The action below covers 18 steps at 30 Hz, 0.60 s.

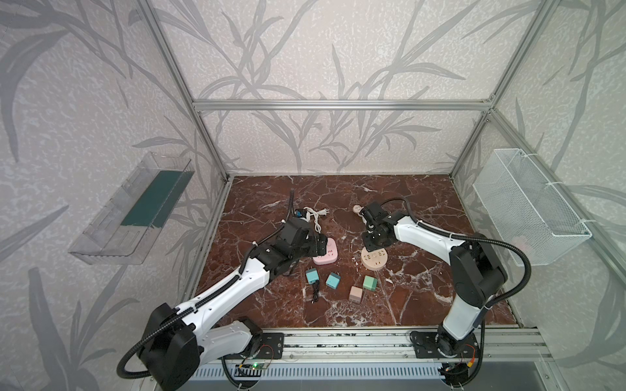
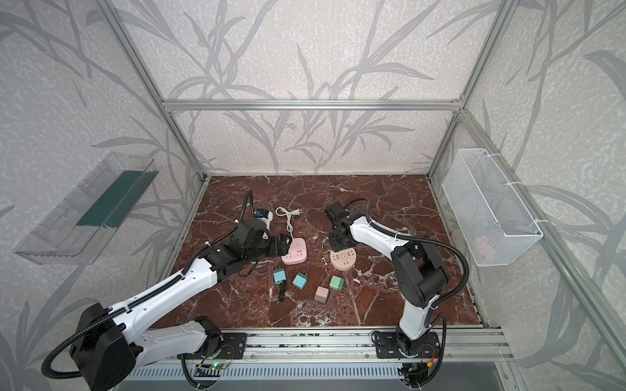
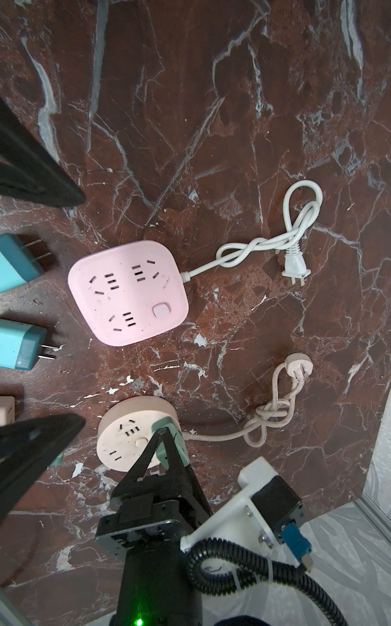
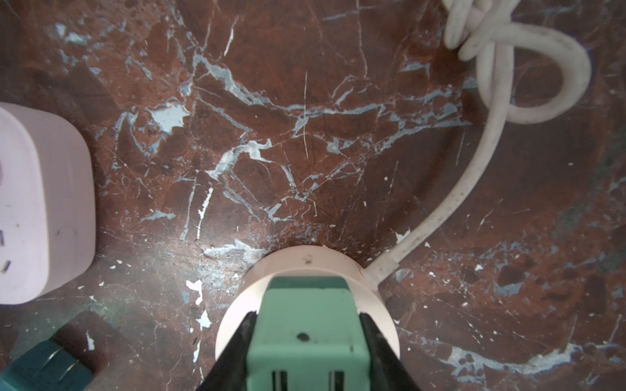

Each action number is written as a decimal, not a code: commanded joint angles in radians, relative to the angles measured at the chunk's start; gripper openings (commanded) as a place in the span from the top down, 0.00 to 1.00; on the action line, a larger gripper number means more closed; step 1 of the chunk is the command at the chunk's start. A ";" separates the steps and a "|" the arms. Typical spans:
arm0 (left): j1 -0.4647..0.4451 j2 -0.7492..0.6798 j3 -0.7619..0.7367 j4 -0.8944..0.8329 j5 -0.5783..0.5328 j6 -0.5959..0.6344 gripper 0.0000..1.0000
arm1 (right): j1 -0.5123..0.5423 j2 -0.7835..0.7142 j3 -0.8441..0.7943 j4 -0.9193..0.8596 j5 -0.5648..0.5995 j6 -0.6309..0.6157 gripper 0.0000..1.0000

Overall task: Insert the plug
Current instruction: 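Lower the mint-green adapter prongs into the round strip's socket with right gripper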

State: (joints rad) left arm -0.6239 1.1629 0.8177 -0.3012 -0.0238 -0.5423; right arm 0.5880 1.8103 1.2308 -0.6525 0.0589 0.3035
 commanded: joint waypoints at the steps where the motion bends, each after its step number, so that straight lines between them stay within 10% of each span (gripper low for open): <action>1: -0.001 -0.002 -0.010 0.007 -0.006 -0.001 0.07 | 0.013 0.171 -0.086 -0.107 -0.084 0.011 1.00; 18: -0.001 -0.007 0.004 0.011 -0.033 0.010 0.06 | 0.012 0.043 0.116 -0.068 0.085 0.147 1.00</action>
State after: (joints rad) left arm -0.6239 1.1744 0.8158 -0.2985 -0.0296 -0.5415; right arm 0.5968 1.8339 1.3228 -0.7300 0.1101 0.4011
